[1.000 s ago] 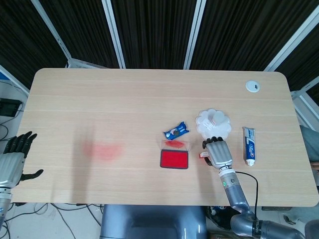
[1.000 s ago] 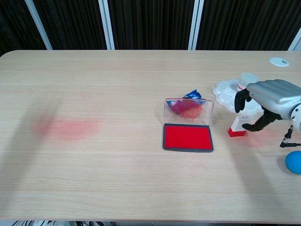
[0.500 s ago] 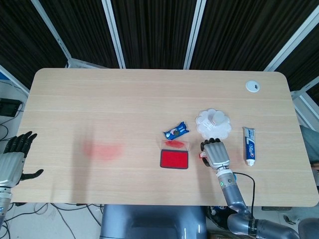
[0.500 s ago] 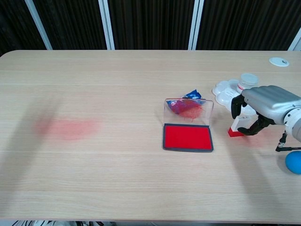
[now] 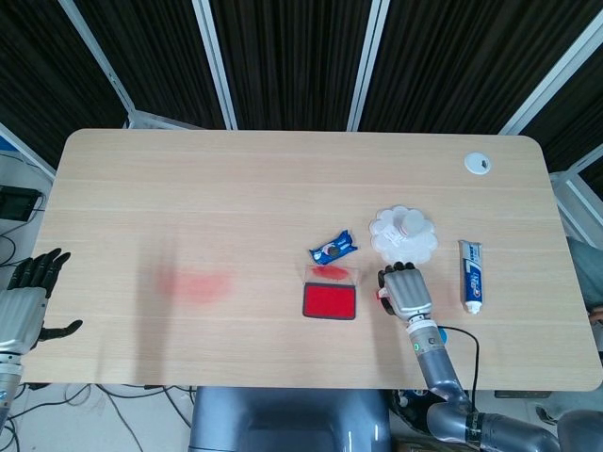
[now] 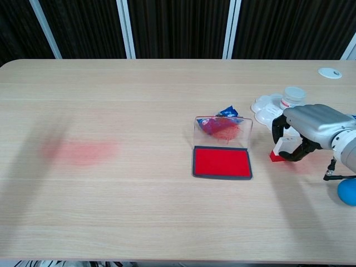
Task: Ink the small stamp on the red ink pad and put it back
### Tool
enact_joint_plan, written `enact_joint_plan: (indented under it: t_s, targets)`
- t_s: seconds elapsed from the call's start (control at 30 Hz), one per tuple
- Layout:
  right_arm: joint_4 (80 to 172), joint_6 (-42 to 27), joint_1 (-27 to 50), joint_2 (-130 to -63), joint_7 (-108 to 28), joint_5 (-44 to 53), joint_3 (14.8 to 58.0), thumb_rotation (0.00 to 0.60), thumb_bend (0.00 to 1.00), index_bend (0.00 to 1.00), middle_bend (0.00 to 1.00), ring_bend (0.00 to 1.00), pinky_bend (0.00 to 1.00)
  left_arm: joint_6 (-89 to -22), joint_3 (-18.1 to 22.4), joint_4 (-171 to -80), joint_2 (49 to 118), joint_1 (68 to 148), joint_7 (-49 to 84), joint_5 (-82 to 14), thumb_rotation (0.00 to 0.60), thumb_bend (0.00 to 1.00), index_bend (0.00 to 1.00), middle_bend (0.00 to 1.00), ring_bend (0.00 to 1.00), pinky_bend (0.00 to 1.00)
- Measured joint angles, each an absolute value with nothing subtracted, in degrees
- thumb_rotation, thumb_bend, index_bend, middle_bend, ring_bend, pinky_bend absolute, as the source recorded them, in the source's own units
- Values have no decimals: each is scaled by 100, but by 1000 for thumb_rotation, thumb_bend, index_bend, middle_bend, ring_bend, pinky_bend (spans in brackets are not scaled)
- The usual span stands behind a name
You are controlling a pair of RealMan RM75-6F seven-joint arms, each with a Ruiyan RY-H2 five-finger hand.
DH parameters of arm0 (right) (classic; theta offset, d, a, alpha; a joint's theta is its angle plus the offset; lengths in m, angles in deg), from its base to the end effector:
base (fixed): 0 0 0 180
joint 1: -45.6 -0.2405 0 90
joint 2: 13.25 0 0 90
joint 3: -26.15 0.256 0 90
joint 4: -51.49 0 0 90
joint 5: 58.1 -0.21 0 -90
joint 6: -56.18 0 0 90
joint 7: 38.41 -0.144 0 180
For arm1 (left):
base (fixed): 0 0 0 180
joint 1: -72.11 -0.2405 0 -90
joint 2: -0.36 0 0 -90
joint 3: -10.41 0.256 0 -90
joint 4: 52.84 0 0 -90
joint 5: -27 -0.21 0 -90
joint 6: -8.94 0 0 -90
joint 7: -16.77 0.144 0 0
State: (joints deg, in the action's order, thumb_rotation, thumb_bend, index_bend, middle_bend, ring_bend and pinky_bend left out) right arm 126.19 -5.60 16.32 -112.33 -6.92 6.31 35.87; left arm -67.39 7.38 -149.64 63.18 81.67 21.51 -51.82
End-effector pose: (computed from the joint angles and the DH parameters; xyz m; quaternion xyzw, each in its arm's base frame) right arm -0.2213 -0.3025 -0.0477 0.7093 -0.3776 0.2899 0.5199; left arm -0.3051 0.2036 0.1449 -0.6110 -0.4267 -0.3411 0.5729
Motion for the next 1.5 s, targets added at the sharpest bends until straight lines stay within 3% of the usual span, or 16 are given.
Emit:
enact_joint_plan:
  t_s: [0.77, 1.1, 1.5]
  targets:
    - [12533, -577, 1588, -11297, -635, 526, 3532, 600, 497, 576, 451, 313, 310, -6713, 751, -14990, 6297, 8178, 2117, -5161, 600, 0, 0, 0, 0, 0]
    - [12495, -701, 1597, -11306, -691, 657, 3482, 600, 527, 674, 553, 434, 438, -6716, 758, -14993, 6291, 8179, 2104, -5164, 600, 1, 0, 0, 0, 0]
    - [12888, -898, 1618, -11131, -753, 982, 3399, 600, 545, 710, 581, 480, 510, -6710, 762, -15001, 6293, 8184, 2101, -5156, 600, 1, 0, 0, 0, 0]
